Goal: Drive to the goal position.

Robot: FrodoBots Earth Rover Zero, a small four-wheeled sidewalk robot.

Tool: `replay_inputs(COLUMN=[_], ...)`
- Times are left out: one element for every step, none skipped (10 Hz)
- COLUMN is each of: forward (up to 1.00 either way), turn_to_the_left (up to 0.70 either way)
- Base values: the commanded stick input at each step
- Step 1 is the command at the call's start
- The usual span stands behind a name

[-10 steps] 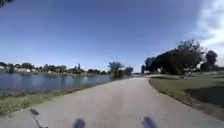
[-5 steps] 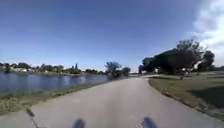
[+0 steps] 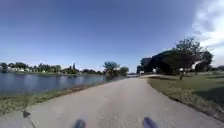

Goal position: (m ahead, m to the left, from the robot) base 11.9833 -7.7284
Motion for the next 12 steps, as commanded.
replay_inputs(forward=[0.85,0.85,0.85,0.85,0.85,0.85,0.85,0.85,0.85,0.85,0.85,0.85], turn_to_the_left=[0.34,0.34,0.10,0.00,0.00,0.00,0.00,0.00,0.00,0.00,0.00,0.00])
